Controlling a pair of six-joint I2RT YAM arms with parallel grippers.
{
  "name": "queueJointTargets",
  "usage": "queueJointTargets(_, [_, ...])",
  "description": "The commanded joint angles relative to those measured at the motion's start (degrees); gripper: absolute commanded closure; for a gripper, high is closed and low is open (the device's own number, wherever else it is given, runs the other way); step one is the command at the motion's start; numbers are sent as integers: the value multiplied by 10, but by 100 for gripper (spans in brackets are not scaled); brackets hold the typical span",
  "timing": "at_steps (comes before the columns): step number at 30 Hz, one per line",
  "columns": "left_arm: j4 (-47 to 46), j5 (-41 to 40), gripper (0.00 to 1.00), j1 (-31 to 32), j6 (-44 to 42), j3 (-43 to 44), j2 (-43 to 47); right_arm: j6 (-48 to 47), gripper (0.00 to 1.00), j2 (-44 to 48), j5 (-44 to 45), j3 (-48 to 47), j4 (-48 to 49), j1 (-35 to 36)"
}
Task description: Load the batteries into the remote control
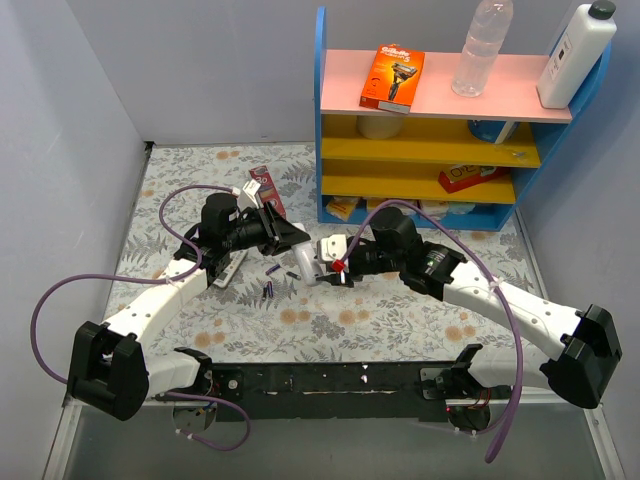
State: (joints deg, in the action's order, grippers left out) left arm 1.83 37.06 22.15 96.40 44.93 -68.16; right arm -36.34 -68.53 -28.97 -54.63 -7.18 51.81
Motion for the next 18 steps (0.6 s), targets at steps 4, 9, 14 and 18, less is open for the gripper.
queueJointTargets(4, [-1, 22, 100, 2, 1, 29, 9, -8, 51, -8, 5, -23, 19, 5])
queueJointTargets(9, [1, 28, 100, 2, -2, 33, 10, -6, 53, -11, 8, -22, 20, 5])
queueJointTargets(14, [4, 34, 100, 1, -4, 36, 10, -8, 55, -11, 18, -18, 24, 6])
queueJointTargets(18, [5, 43, 100, 2, -4, 39, 7, -10, 58, -10, 28, -13, 25, 6])
